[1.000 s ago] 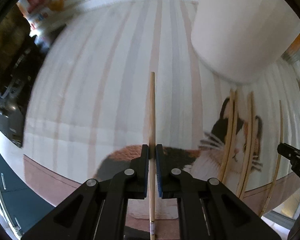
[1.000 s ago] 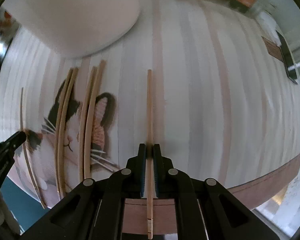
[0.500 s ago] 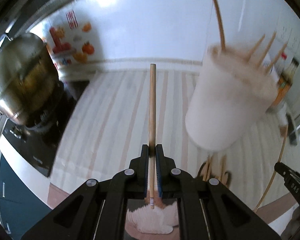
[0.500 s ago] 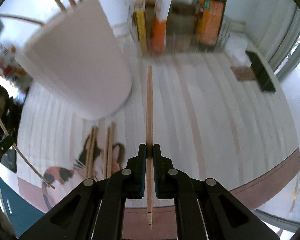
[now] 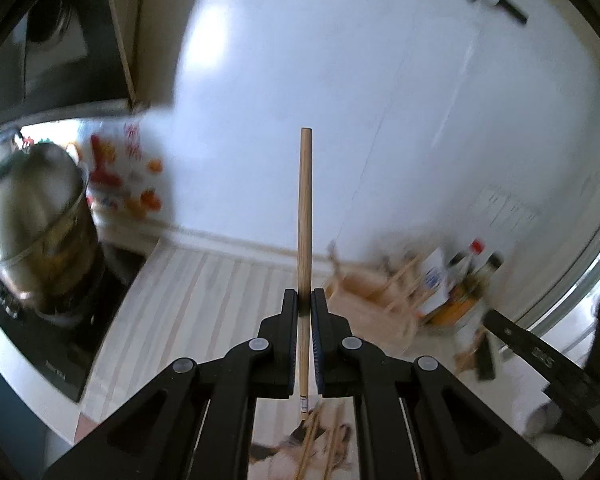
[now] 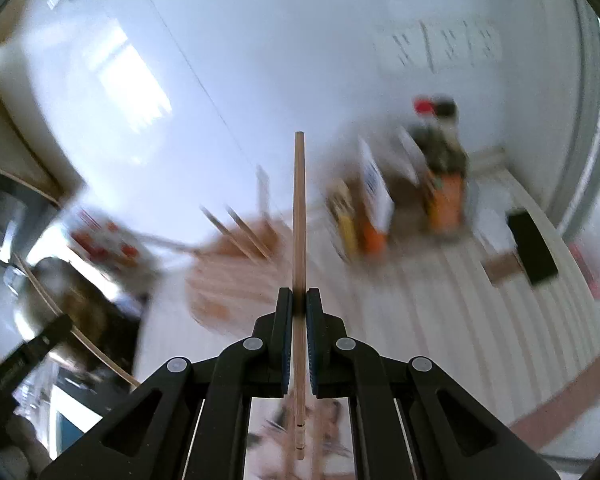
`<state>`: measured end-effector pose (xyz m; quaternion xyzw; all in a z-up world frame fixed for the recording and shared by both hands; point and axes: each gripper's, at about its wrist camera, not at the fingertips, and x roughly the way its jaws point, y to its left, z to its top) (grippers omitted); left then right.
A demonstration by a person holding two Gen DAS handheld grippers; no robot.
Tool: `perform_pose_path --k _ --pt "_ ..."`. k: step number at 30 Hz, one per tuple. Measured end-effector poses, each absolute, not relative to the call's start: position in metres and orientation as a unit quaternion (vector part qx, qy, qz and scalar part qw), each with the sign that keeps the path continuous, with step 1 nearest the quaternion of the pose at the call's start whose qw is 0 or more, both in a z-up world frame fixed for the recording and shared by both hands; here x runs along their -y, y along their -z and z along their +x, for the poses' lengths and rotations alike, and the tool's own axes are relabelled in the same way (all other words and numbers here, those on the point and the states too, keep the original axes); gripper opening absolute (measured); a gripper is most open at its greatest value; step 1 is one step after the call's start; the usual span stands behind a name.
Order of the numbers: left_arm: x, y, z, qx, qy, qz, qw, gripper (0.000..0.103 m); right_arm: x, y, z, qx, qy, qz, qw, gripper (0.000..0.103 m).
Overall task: Organize utensils
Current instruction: 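Lift the left tool's chopstick upright while the right tool carries its chopstick toward the holder, then lower both chopsticks into the pink holder and open both tools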
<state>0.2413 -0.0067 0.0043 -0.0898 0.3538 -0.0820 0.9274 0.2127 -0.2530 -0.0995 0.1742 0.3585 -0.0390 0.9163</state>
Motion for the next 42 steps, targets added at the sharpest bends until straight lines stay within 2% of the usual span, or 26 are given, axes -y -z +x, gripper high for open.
perform_pose_path --k 7,12,18,24,30,37,41,42 --pt "0.028 -0.049 0.264 -0.321 0.108 -0.099 0.936 0.004 0.239 0.040 0.260 -0.300 0.007 0.176 0.938 0.007" --pt "0.052 -0.057 0.299 -0.324 0.122 -0.103 0.933 0.004 0.238 0.027 0.301 -0.284 0.008 0.181 0.942 0.007" --pt "0.084 -0.035 0.354 -0.342 0.124 -0.086 0.928 0.004 0.242 0.036 0.346 -0.277 0.032 0.168 0.946 0.007" --pt "0.098 0.012 0.397 -0.385 0.122 -0.089 0.910 0.004 0.251 0.056 0.373 -0.285 0.048 0.150 0.945 0.007" --pt "0.101 0.041 0.409 -0.408 0.117 -0.094 0.901 0.004 0.259 0.077 0.383 -0.297 0.053 0.144 0.943 0.007" --pt "0.104 0.046 0.405 -0.422 0.129 -0.077 0.894 0.005 0.265 0.094 0.381 -0.302 0.038 0.142 0.942 0.007" --pt "0.098 0.033 0.387 -0.421 0.128 -0.053 0.897 0.013 0.256 0.097 0.378 -0.324 0.004 0.128 0.937 0.008" --pt "0.096 0.030 0.383 -0.418 0.125 -0.047 0.898 0.018 0.255 0.097 0.376 -0.334 -0.002 0.126 0.934 0.008"
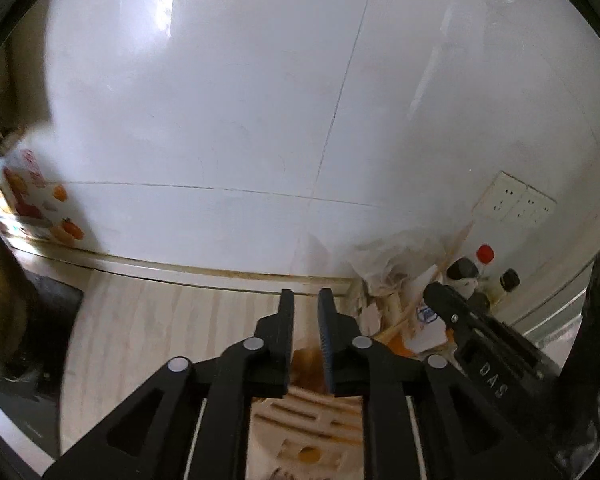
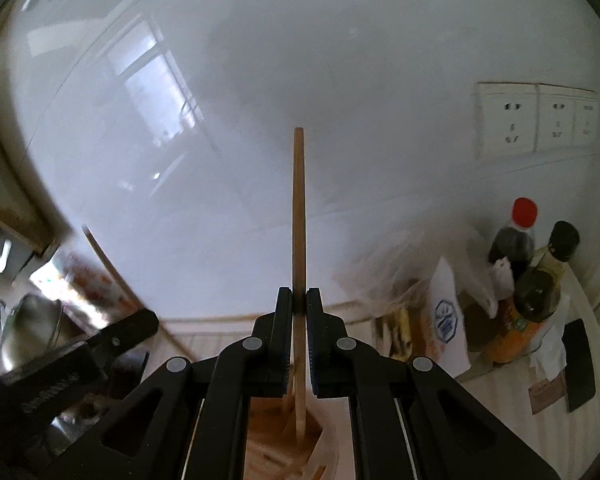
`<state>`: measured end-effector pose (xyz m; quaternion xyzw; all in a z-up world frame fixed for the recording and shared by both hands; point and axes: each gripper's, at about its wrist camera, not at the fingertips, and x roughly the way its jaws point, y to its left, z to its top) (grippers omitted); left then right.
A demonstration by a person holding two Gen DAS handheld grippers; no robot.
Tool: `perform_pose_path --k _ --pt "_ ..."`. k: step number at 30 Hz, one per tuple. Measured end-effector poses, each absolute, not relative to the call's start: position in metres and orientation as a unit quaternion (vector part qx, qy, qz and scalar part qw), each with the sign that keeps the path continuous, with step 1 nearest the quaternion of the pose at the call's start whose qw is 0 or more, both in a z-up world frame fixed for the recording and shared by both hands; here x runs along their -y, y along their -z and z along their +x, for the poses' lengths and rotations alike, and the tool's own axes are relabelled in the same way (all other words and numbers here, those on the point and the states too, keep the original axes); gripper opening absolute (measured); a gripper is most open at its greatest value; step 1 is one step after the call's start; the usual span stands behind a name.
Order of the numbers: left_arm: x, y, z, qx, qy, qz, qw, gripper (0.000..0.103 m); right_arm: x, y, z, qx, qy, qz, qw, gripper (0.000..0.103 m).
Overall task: Organize utensils
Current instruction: 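Lower both chopsticks into the pink holder and open both tools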
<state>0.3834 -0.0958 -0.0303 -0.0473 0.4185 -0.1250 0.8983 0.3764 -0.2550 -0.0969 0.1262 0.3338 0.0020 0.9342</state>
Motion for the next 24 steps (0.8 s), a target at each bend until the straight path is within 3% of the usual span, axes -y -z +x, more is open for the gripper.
perform_pose_path --k 1,3,4,7,9,11,15,17,19,24 --pt "0.093 0.026 0.378 -0.411 0.122 -0.040 0.902 0.023 0.254 0.097 0.375 -0.338 -0.005 0.127 0.932 0.011" --pt "0.084 0.019 0.368 -0.400 0.103 -0.029 0.910 0.061 0.255 0.094 0.367 -0.343 -0.004 0.131 0.930 0.029" --pt "0.077 0.016 0.363 -0.393 0.098 -0.030 0.914 0.067 0.257 0.091 0.361 -0.342 -0.001 0.138 0.929 0.039" --pt "0.058 0.012 0.349 -0.381 0.076 -0.033 0.921 0.072 0.261 0.084 0.346 -0.340 0.006 0.146 0.929 0.043" --pt "0.047 0.013 0.339 -0.380 0.062 -0.028 0.922 0.094 0.263 0.079 0.333 -0.339 0.014 0.143 0.930 0.048" --pt "0.040 0.015 0.327 -0.376 0.054 -0.021 0.925 0.102 0.263 0.075 0.318 -0.336 0.021 0.144 0.931 0.055" --pt "0.028 0.026 0.305 -0.379 0.035 0.001 0.925 0.103 0.263 0.070 0.290 -0.333 0.035 0.145 0.931 0.070" --pt "0.026 0.033 0.297 -0.387 0.032 0.007 0.921 0.103 0.261 0.071 0.272 -0.327 0.041 0.143 0.933 0.085" --pt "0.023 0.049 0.290 -0.403 0.030 0.010 0.915 0.103 0.260 0.077 0.257 -0.327 0.047 0.143 0.933 0.092" --pt "0.018 0.096 0.271 -0.439 0.020 0.023 0.898 0.103 0.252 0.099 0.231 -0.345 0.065 0.132 0.927 0.093"
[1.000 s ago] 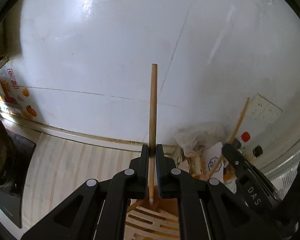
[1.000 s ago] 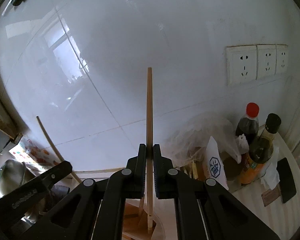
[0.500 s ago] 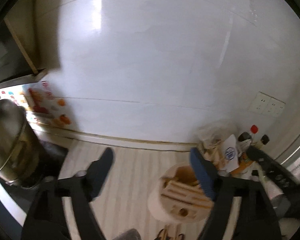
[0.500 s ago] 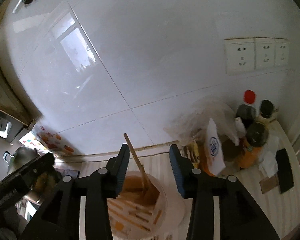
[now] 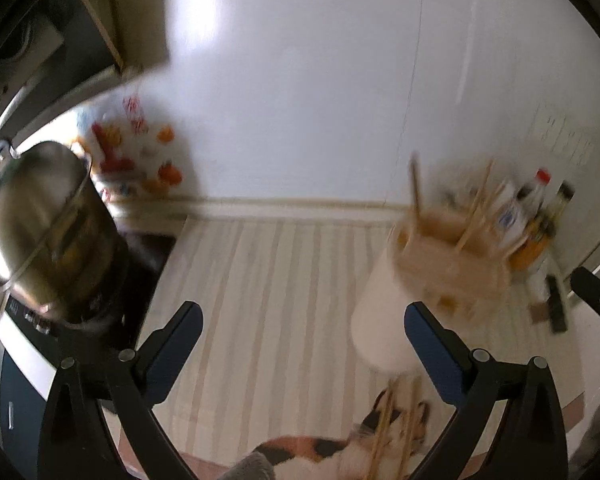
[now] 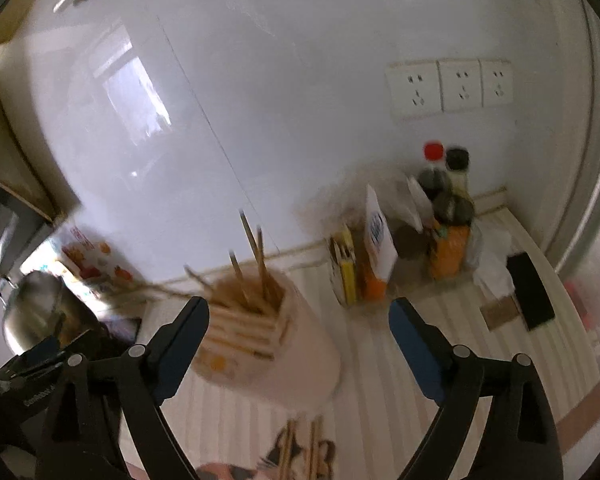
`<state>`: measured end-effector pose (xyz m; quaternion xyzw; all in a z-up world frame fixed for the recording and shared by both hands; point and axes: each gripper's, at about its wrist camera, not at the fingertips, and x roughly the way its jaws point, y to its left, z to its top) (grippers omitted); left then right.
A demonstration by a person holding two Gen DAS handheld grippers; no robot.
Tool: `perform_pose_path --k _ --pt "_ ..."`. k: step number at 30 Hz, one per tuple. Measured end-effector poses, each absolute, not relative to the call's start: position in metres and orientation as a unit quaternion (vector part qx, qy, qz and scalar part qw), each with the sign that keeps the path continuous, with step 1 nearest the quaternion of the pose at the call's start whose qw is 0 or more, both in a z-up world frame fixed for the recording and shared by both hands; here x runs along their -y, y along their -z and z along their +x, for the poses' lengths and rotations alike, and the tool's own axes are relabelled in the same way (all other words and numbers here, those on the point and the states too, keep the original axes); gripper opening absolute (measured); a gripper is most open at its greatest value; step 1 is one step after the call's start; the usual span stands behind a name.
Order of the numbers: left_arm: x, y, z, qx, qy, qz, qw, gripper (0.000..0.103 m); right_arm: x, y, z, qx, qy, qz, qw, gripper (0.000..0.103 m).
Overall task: Organize utensils
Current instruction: 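Lower both chopsticks into the pink holder and open both tools, then lower the left tool onto a chopstick and close it while the right tool approaches the mat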
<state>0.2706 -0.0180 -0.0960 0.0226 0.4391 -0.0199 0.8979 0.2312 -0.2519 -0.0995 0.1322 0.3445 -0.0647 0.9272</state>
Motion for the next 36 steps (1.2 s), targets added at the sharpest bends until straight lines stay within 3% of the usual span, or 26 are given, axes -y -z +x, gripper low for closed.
perform_pose_path --k 9,13,19,22,23,26,28,31,33,36 --pt "0.004 0.236 0.241 -0.543 -0.031 0.090 0.834 0.103 0.249 0.215 0.206 -0.474 0.092 0.139 0.865 0.089" --pt "-0.004 0.281 0.231 -0.591 -0.039 0.091 0.800 0.103 0.245 0.286 0.202 -0.559 0.081 0.158 0.810 0.057" --pt "-0.003 0.312 0.224 -0.615 -0.042 0.115 0.779 0.103 0.229 0.354 0.205 -0.624 0.064 0.165 0.761 0.042" --pt "0.000 0.314 0.223 -0.620 -0.040 0.114 0.775 0.103 0.218 0.368 0.209 -0.642 0.056 0.139 0.752 0.028" --pt "0.002 0.315 0.222 -0.621 -0.037 0.113 0.775 0.103 0.212 0.366 0.210 -0.636 0.058 0.121 0.760 0.012" --pt "0.011 0.312 0.221 -0.621 -0.023 0.105 0.776 0.102 0.206 0.368 0.211 -0.641 0.054 0.104 0.759 0.000" --pt "0.020 0.310 0.222 -0.624 -0.003 0.092 0.776 0.102 0.212 0.373 0.209 -0.648 0.070 0.091 0.753 0.000" --pt "0.040 0.309 0.223 -0.635 0.044 0.067 0.768 0.093 0.224 0.376 0.202 -0.650 0.082 0.081 0.751 0.000" --pt "0.054 0.312 0.225 -0.645 0.077 0.051 0.758 0.074 0.238 0.377 0.195 -0.651 0.090 0.088 0.749 0.000" --pt "0.073 0.320 0.229 -0.659 0.110 0.049 0.743 0.055 0.261 0.379 0.187 -0.659 0.090 0.127 0.736 0.001"
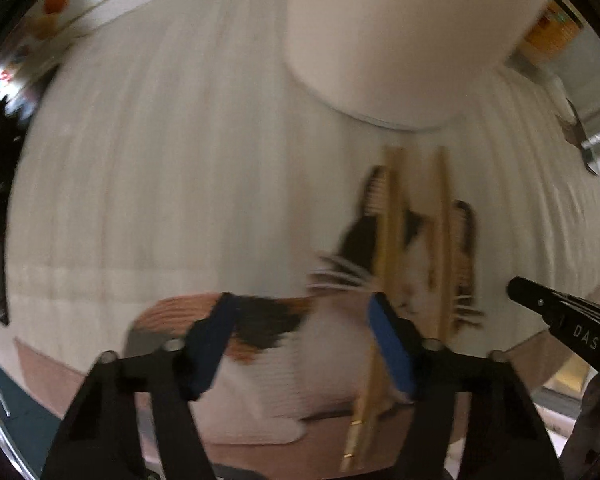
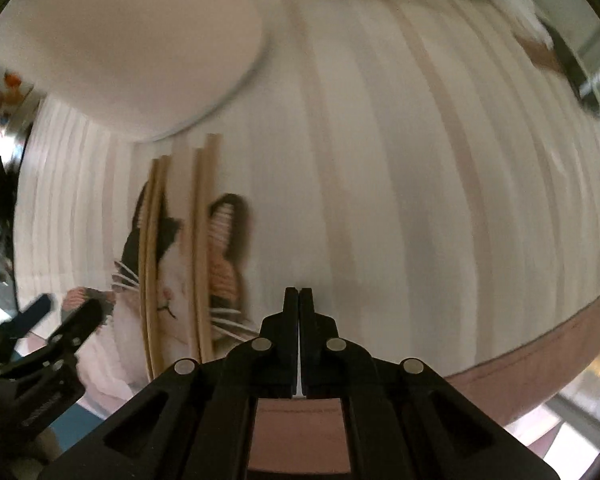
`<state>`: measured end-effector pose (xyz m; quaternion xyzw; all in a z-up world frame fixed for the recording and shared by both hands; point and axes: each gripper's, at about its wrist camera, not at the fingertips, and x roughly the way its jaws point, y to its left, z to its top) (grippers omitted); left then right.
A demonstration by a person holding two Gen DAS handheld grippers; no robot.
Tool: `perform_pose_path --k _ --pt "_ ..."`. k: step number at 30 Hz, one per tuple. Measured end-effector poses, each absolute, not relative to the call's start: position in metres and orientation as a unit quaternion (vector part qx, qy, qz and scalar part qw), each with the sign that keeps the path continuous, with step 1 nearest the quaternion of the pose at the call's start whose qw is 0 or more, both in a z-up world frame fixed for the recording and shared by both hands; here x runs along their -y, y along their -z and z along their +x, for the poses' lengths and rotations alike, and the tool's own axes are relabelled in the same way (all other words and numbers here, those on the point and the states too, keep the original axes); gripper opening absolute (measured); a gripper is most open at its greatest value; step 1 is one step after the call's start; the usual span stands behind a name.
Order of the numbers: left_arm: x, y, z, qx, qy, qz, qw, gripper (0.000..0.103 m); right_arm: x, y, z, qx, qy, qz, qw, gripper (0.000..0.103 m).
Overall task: Organize utensils
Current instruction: 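Lower the left tool onto a chopstick and close it while the right tool approaches the mat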
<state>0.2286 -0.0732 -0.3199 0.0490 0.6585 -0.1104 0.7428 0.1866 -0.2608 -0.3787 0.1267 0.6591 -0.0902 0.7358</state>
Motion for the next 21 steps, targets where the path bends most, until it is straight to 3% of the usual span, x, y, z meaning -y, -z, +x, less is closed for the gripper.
perform_pose_path --k 5,6,11,16,21 --pt "0.100 0.320 0.227 -0.657 0.144 0.076 0.736 0.041 0.297 0.381 0.170 -0.660 0.111 0.161 0.725 0.004" --pt "0.108 0.321 0.225 -0.658 0.150 0.087 0.733 0.030 0.303 0.381 0.166 -0.659 0.113 0.169 0.724 0.004" --pt "0.122 0.323 0.219 -0.653 0.146 0.116 0.734 0.011 0.325 0.383 0.153 -0.656 0.121 0.184 0.722 0.004" --pt "0.081 0.324 0.227 -0.663 0.093 0.054 0.741 0.011 0.344 0.381 0.146 -0.658 0.123 0.181 0.720 0.004" --pt "0.031 0.329 0.233 -0.689 0.096 -0.093 0.712 0.012 0.326 0.379 0.160 -0.664 0.118 0.171 0.719 0.004"
